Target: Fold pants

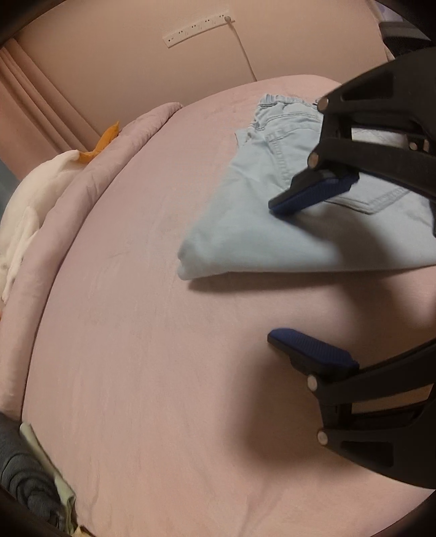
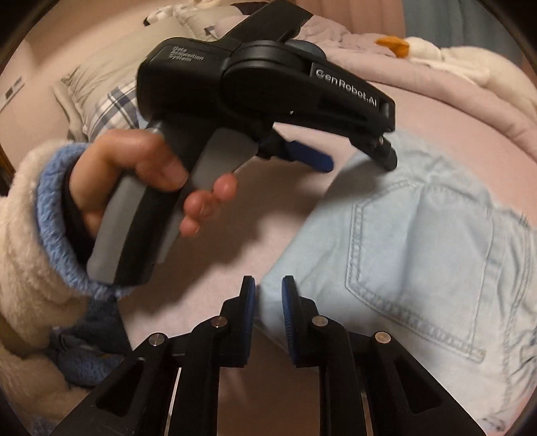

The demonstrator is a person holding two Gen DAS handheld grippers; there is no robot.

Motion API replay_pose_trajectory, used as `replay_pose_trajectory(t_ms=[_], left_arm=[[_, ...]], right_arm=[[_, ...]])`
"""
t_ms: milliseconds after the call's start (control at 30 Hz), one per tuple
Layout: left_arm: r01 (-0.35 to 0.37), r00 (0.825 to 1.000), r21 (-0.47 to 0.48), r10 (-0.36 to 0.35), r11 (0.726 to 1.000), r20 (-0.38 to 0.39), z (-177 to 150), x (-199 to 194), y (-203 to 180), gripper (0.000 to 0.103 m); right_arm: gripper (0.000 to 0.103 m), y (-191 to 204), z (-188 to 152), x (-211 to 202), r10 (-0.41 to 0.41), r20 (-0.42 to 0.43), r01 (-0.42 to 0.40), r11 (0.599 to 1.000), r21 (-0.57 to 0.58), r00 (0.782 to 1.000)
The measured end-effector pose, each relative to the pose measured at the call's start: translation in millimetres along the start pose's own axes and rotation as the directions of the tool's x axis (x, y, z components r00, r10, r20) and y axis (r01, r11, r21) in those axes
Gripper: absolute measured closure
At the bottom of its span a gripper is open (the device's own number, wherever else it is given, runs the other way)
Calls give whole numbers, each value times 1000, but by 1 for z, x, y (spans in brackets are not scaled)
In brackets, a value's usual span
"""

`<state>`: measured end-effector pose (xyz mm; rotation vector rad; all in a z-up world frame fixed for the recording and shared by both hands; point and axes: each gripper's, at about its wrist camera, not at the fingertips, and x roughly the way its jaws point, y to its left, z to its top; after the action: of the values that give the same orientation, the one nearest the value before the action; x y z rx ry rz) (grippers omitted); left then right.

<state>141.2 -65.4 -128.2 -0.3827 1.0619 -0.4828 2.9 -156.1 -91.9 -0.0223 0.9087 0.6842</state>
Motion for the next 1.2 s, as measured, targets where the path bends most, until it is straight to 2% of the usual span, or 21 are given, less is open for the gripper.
replay_pose_trajectory(t_ms=[33, 67, 133, 233, 367, 467, 800, 900, 1000, 1200], left_arm=[[11, 1000, 5, -11, 1000, -2, 2, 2, 0, 52], [23, 1000, 5, -23, 1000, -4, 4, 5, -1, 57], [55, 998, 5, -55, 998, -13, 7, 10, -3, 79], [34, 999, 47, -34, 998, -10, 11, 14, -10, 80], [31, 1000, 52, -31, 998, -4, 15, 17, -10, 80], [26, 1000, 30, -26, 999, 12, 21, 19, -7, 74], [6, 1000, 53, -7, 999, 16, 23, 22, -9, 78], [-15, 1000, 58, 14, 998, 24, 24, 21, -12, 70], [-57, 997, 52, 54, 997, 52, 22, 14, -11, 50], [-105, 992, 87, 98, 991, 81, 11, -4, -14, 50]], right_arm=[[85, -2, -1, -1, 9, 2, -9, 1000, 13, 1000], [85, -5, -1, -2, 15, 3, -15, 1000, 23, 1000], [85, -6, -2, -3, 18, 0, -18, 1000, 24, 1000], [85, -9, 0, -6, 15, -3, -15, 1000, 20, 1000], [85, -7, 0, -3, 22, -4, -22, 999, 28, 1000], [85, -6, 0, 1, 23, -7, -23, 999, 30, 1000], [85, -6, -1, 2, 24, -9, -23, 999, 34, 1000], [85, -5, -1, 1, 20, -12, -19, 999, 41, 1000], [85, -5, -2, -2, 26, -12, -26, 998, 56, 1000], [85, -7, -7, -15, 39, -6, -39, 995, 93, 999]])
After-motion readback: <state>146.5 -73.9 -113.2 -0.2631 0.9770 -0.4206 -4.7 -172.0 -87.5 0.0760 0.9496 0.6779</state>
